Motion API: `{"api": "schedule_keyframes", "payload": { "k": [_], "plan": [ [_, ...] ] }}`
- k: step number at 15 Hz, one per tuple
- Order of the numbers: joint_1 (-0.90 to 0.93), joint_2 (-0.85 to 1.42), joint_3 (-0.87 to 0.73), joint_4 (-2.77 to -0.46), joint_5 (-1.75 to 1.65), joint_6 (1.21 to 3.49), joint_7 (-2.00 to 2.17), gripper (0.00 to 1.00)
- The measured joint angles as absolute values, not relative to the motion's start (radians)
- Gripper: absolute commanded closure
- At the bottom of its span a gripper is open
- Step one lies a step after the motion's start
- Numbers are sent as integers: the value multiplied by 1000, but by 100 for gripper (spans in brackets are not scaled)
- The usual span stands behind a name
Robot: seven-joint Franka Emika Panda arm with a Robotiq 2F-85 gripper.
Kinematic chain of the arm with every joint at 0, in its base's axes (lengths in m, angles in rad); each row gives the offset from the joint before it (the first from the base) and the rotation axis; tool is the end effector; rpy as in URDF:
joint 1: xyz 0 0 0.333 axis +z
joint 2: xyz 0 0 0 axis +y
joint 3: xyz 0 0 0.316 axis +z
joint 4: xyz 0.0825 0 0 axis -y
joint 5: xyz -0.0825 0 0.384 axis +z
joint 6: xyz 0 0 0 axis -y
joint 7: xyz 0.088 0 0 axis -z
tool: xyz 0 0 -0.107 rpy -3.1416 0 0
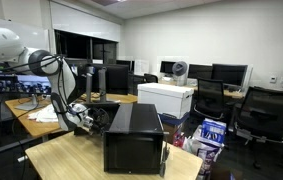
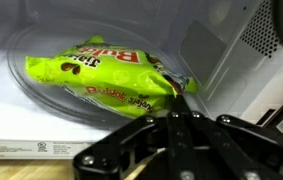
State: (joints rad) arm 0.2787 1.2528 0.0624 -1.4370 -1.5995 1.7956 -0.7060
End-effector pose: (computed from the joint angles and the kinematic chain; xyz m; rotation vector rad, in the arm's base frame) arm 0.6089 0.1227 -0.0576 0.8474 1.7355 -0.9585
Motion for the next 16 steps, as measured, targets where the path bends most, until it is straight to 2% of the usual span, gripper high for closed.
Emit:
{"api": "schedule_keyframes", "payload": {
  "k": [16],
  "plan": [
    [299,1112,179,-1642,-1452,1640,-704,100]
  ]
}}
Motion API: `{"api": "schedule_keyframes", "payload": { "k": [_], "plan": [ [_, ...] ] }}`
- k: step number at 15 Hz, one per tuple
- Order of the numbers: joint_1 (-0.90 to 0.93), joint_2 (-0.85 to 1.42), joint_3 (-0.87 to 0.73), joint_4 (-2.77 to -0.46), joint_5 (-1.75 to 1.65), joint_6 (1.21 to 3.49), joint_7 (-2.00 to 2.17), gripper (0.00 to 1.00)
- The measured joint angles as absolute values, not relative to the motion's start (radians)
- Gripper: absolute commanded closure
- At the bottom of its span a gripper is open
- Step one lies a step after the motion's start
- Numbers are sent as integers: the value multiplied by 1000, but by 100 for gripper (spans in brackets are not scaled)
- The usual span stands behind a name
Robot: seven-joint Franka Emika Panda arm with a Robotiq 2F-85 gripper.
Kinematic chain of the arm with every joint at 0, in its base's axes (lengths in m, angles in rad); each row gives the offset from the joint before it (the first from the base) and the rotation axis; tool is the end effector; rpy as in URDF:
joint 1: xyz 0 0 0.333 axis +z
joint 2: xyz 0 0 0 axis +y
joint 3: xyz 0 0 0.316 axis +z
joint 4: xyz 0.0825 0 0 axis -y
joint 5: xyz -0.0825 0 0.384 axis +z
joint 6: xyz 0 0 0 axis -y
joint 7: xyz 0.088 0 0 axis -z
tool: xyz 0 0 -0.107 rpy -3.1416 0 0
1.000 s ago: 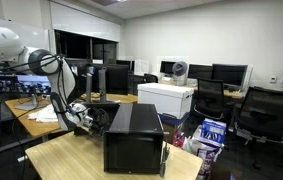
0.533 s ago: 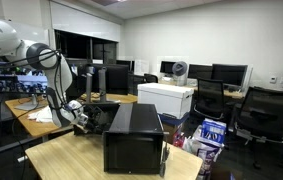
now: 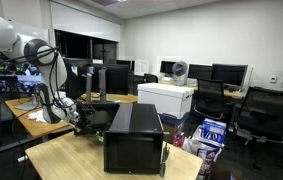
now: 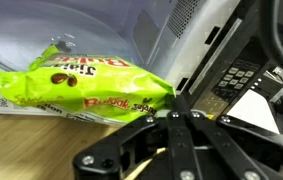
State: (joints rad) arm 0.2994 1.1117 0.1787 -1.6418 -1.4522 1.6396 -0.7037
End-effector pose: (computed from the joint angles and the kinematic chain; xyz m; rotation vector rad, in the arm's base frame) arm 0.5444 0.1702 -0.0256 0.9143 1.7694 -1.0890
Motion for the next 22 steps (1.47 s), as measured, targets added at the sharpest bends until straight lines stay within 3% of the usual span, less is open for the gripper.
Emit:
{"api": "schedule_keyframes", "payload": {
  "k": [22],
  "plan": [
    [249,1037,270,-1694,-1146,1661,-611,100]
  ]
}}
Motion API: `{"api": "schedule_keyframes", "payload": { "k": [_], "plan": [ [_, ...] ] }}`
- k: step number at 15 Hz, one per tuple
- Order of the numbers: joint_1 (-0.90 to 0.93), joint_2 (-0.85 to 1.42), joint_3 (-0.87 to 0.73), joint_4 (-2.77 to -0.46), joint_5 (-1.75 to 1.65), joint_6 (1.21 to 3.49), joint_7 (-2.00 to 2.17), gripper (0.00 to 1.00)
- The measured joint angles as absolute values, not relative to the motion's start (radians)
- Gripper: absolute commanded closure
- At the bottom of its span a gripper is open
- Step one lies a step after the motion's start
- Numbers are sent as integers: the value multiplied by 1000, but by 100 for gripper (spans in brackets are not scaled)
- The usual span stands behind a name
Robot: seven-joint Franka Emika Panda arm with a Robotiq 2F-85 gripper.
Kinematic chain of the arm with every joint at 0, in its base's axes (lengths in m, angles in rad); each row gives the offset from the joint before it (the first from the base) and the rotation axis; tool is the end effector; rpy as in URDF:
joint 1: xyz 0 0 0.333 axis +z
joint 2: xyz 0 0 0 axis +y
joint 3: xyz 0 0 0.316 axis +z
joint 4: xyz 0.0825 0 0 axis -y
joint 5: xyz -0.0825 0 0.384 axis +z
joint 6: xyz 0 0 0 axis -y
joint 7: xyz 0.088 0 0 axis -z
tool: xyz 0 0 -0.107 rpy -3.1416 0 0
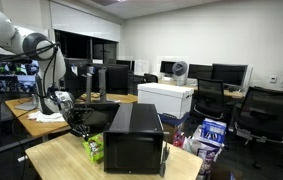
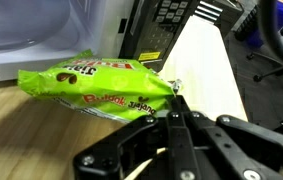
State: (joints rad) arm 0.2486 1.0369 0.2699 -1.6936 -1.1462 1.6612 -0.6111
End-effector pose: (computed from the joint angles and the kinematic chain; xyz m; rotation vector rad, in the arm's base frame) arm 0.5139 0.1966 -0.0047 1.3347 1.8129 -1.1097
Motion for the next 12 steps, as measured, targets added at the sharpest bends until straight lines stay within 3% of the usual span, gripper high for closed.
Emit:
{"api": "schedule_keyframes", "payload": {
  "k": [12],
  "plan": [
    [186,918,280,-1761,-1049,1777,-610,100]
  ]
}}
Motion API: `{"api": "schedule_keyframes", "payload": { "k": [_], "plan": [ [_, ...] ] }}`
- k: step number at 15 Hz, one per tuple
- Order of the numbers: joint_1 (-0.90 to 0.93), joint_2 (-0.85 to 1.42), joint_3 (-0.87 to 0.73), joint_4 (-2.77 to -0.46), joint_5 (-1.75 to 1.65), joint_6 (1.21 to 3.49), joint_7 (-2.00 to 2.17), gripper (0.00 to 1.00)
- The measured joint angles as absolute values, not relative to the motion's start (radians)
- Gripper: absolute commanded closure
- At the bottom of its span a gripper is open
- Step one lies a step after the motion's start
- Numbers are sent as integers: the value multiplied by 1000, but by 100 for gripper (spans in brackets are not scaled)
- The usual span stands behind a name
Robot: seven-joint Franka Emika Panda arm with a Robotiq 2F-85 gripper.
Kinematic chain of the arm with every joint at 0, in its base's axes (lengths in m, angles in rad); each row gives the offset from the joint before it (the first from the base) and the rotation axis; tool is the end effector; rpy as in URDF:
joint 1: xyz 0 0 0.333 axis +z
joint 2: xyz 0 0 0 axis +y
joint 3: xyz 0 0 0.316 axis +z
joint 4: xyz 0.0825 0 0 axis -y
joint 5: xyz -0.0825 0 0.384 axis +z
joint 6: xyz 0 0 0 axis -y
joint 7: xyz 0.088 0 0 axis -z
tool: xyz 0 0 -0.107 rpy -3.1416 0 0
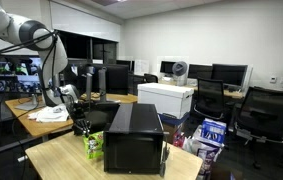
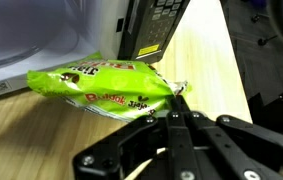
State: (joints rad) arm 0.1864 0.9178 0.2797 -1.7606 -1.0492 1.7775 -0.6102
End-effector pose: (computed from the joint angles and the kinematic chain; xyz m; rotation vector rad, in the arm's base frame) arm 0.5297 0.1874 0.0380 1.5348 1.8487 -0.9989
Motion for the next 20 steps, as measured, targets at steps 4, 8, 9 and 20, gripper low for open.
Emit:
{"api": "schedule_keyframes", "payload": {
  "k": [4,8,9,20],
  "plan": [
    [152,871,286,-1801,-973,1816,-662,100],
    [127,832,288,-1832,-892,1840,-727,100],
    [122,824,288,-1840,-870,1842,-738,100],
    [59,731,271,-1940,-577,1961,-817,100]
  ]
}}
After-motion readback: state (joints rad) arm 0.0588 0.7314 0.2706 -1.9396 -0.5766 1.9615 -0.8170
